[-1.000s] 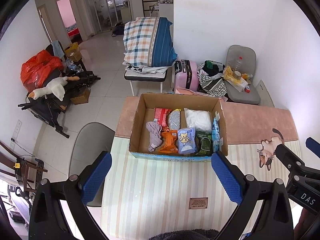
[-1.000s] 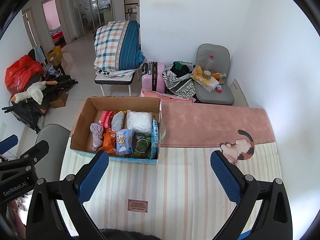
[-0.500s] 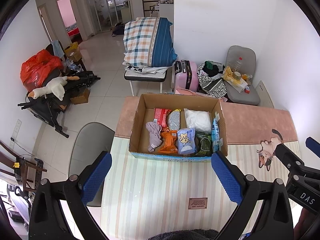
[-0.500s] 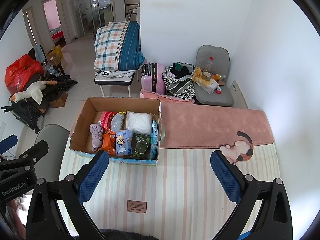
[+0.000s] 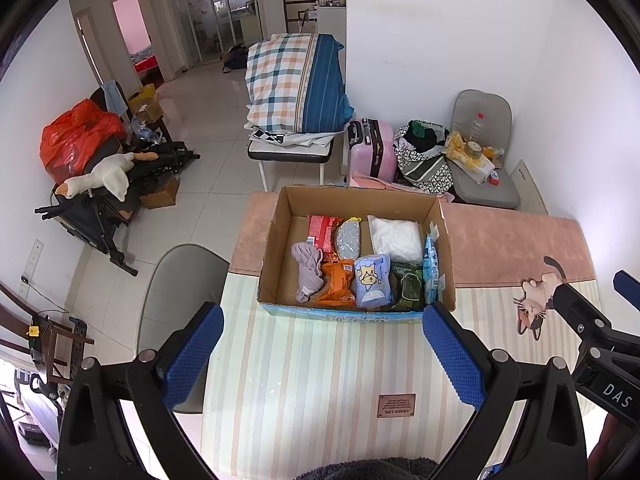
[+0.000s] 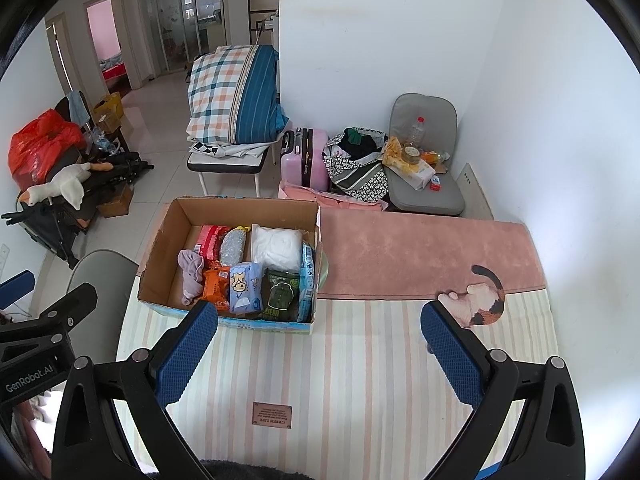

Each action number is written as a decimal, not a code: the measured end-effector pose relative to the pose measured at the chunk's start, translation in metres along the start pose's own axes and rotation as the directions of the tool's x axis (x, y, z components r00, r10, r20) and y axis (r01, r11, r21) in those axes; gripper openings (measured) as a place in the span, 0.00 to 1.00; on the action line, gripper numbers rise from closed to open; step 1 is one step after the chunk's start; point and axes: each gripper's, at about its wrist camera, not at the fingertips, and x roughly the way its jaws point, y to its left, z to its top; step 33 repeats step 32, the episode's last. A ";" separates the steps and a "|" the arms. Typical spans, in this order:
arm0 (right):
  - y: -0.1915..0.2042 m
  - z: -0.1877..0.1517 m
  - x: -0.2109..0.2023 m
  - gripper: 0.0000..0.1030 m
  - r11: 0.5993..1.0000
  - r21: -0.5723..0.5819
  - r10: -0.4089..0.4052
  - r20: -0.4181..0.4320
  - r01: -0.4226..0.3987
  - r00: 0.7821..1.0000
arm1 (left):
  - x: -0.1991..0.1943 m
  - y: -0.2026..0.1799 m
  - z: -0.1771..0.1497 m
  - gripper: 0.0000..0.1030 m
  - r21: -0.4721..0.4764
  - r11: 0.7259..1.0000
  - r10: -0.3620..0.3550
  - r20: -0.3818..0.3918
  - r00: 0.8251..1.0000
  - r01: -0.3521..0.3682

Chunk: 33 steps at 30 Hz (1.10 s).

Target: Organize soft objects

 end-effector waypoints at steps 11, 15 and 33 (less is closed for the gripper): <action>-0.001 0.000 -0.001 1.00 1.000 0.000 0.004 0.000 -0.004 1.000 | 0.000 0.000 0.000 0.99 0.002 1.000 0.001 0.001 1.000 -0.001; -0.002 0.003 -0.001 1.00 1.000 -0.002 0.000 0.000 0.000 1.000 | 0.000 -0.001 0.000 0.99 0.001 1.000 -0.002 -0.005 1.000 0.002; -0.001 -0.001 0.005 1.00 1.000 -0.003 -0.003 -0.003 0.003 1.000 | 0.003 -0.003 0.001 0.99 0.013 1.000 -0.003 -0.010 1.000 0.004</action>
